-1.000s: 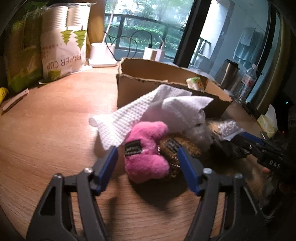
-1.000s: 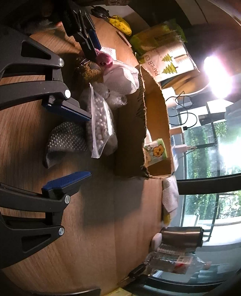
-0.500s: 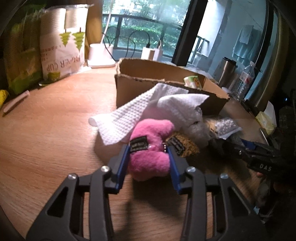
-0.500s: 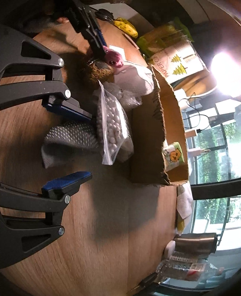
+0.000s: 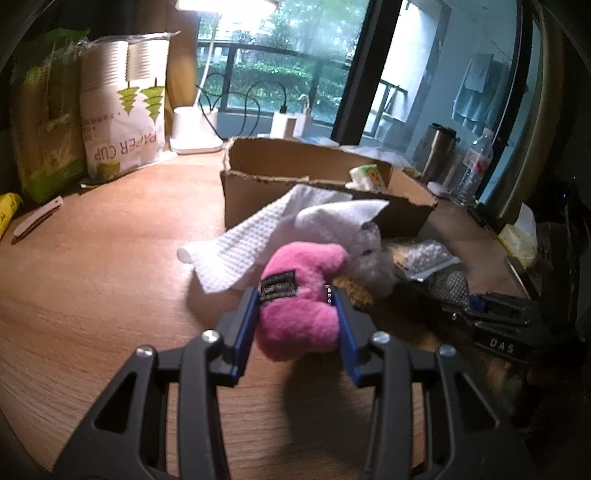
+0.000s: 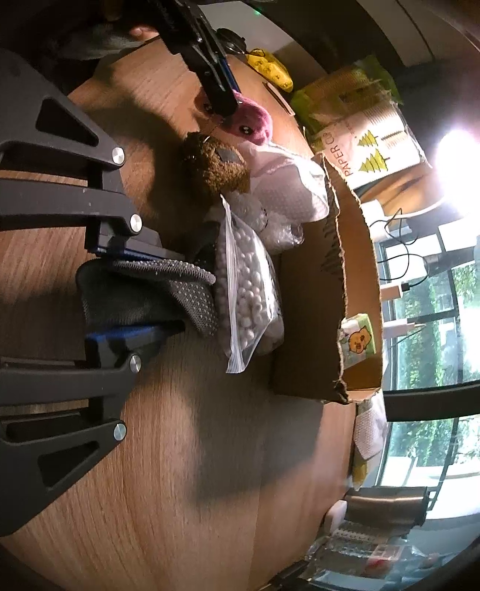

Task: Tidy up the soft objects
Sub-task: 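Grasp the grey knit glove with the right gripper, then carry the pink plush and the grey glove up toward the box with both grippers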

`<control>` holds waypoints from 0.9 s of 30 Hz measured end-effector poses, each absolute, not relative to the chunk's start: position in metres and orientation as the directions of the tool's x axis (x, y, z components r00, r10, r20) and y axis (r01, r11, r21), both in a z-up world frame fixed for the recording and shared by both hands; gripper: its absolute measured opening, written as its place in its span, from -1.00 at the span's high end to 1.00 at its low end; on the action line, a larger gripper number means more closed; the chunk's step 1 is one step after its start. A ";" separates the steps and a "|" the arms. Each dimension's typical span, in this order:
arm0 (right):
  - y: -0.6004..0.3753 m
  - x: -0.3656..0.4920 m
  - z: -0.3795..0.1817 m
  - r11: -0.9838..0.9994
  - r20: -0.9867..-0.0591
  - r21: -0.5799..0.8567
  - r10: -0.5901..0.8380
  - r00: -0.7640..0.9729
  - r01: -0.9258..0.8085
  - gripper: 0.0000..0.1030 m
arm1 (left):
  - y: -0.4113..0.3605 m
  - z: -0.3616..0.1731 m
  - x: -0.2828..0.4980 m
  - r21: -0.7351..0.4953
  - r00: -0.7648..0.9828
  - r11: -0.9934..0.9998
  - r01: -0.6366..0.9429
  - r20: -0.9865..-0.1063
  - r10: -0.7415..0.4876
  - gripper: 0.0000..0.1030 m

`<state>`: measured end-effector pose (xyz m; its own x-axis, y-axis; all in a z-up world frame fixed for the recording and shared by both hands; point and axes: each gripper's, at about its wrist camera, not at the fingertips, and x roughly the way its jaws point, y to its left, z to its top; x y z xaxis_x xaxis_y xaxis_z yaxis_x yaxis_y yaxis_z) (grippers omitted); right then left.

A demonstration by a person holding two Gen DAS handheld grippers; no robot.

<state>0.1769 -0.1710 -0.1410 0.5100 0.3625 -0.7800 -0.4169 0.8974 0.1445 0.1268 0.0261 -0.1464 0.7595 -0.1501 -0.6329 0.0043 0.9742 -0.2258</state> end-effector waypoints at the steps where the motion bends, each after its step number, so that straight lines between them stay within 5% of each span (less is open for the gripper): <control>1: -0.171 0.176 -0.139 0.896 -0.778 0.141 0.364 0.513 -0.422 0.44 | 0.026 -0.144 0.126 -0.228 0.764 0.974 0.008 -0.627 -0.153 0.20; 27: -0.152 0.154 -0.061 0.844 -0.651 0.109 0.459 0.604 -0.525 0.46 | 0.019 -0.100 0.114 -0.220 0.825 0.973 0.071 -0.536 -0.181 0.20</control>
<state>0.1538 -0.1522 -0.0612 0.6041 0.4592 -0.6513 -0.5247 0.8444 0.1086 0.1138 0.0189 -0.0996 0.8246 -0.1809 -0.5361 0.0708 0.9730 -0.2196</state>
